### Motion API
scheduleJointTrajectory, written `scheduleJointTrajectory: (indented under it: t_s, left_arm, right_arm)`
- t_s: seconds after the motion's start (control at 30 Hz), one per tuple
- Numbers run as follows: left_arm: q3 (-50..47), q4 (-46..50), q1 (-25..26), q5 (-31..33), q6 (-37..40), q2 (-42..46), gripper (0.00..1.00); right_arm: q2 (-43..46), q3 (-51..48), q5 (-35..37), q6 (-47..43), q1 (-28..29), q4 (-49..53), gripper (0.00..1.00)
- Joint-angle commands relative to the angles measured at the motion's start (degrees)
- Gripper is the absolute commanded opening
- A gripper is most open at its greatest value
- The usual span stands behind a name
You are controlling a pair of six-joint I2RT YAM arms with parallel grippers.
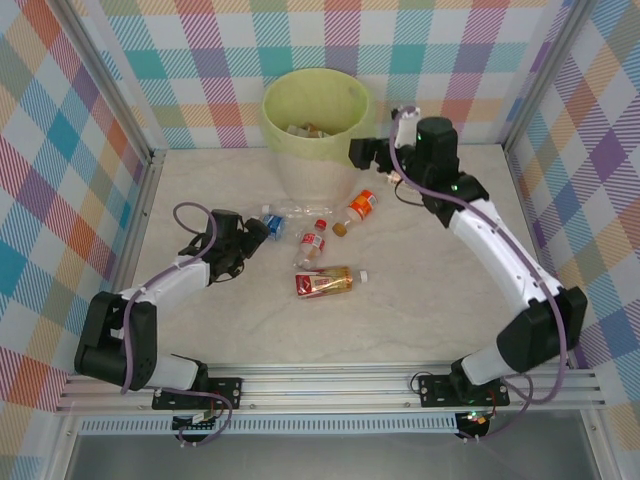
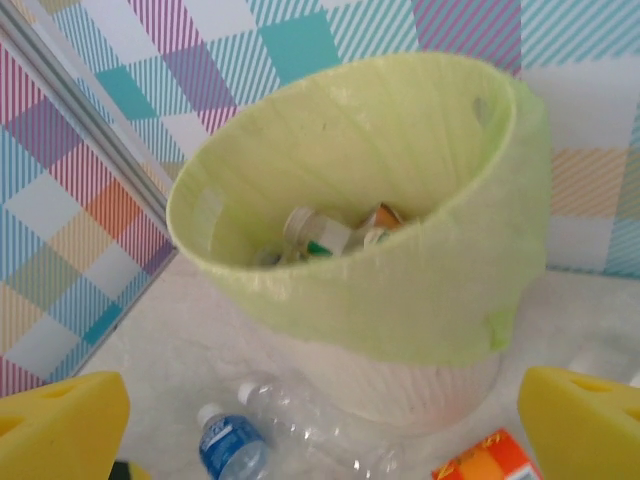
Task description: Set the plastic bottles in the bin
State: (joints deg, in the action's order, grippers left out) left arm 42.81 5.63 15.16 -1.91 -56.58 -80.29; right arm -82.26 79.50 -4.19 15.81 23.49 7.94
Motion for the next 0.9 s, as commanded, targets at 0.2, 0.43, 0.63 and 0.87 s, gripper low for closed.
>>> scheduleJointTrajectory:
  t_s: [0.2,0.43,0.63,0.87]
  left_arm:
    - [7.95,-1.82,2.64,-3.00,-8.97,-7.56,1.00]
    - [15.17,4.82,5.15,0.49,-12.71,-15.03,1.00]
    - [24.64,15.96,8.48,6.94,-9.99,-20.15,1.00]
    - [25.20,13.38,8.48,8.15,-10.95,-24.15,0.97]
  right_arm:
    - [16.98,-25.25,2.71,6.92,0.07,-10.32,1.00]
    - [21.27,-25.26,5.42,4.92,0.07,-5.50,1.00]
    - [21.97,-26.41,8.18,6.50,0.08,-6.70,1.00]
    - [21.96,-26.42,7.93,7.10,0.07,-5.27,1.00]
